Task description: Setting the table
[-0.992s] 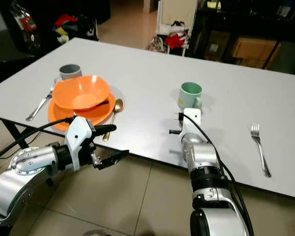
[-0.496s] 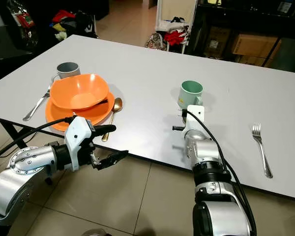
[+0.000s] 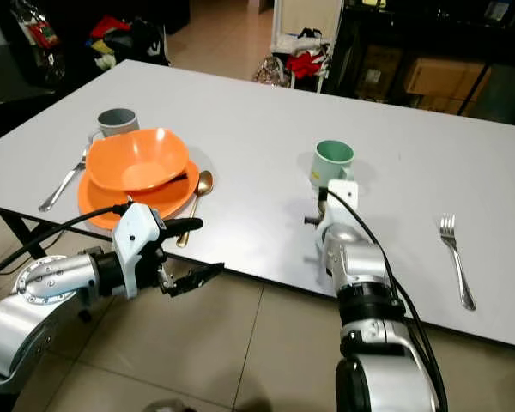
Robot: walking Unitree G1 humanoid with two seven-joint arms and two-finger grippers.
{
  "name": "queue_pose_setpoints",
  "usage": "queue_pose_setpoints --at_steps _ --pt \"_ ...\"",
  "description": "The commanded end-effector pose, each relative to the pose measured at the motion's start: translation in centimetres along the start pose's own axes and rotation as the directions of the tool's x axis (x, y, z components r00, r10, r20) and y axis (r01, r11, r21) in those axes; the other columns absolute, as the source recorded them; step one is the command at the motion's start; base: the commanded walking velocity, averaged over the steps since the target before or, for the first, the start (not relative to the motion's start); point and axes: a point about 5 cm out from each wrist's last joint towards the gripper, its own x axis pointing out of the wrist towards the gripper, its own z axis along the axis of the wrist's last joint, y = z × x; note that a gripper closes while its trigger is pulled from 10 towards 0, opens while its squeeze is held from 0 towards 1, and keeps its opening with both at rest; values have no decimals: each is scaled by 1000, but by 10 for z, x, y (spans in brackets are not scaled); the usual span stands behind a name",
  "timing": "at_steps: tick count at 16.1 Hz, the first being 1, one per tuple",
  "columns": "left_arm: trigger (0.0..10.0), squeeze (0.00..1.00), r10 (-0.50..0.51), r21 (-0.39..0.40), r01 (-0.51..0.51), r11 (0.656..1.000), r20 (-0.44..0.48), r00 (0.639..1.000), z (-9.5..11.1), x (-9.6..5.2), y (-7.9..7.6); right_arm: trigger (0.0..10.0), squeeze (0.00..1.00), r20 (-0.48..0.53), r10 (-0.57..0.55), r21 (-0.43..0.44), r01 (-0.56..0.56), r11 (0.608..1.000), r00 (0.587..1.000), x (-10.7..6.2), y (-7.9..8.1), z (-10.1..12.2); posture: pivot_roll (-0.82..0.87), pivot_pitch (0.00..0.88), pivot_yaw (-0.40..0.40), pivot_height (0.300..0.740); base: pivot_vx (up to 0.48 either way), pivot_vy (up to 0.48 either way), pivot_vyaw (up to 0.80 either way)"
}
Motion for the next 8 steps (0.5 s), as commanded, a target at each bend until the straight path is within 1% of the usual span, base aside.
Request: queue_pose_setpoints --at_steps 1,2,3,4,5,6,7,8 --pt "10000 24 -4 33 4 999 24 1000 8 -3 1 10000 1000 30 39 -7 -39 999 999 -10 6 10 129 0 -16 740 0 0 0" --pt "10000 20 13 30 -15 999 41 999 12 -5 3 10000 1000 52 57 -20 -56 998 997 -22 7 15 126 0 -11 740 0 0 0" --pt "10000 20 40 22 -42 999 68 997 17 -8 5 10000 1000 89 88 -49 -84 995 992 -39 6 20 121 0 -7 740 0 0 0" --pt "10000 27 64 13 -65 998 84 994 20 -13 5 10000 1000 132 141 -121 -126 985 981 -55 5 22 110 0 1 740 0 0 0" --pt "10000 27 91 -8 -90 996 92 992 20 -18 3 10000 1000 213 210 -223 -162 961 954 -71 6 23 103 0 7 740 0 0 0" --pt "10000 27 110 -20 -109 994 93 990 19 -21 2 10000 1000 247 246 -268 -178 947 937 -81 8 23 87 0 24 740 0 0 0" --pt "10000 24 158 -50 -154 987 109 981 21 -25 -3 10000 1000 272 304 -251 -238 938 913 -98 9 18 71 0 41 740 0 0 800" --pt "10000 20 212 -86 -202 976 125 969 23 -25 -3 10000 1000 293 313 -227 -252 941 903 -108 8 12 56 0 57 740 0 0 800"
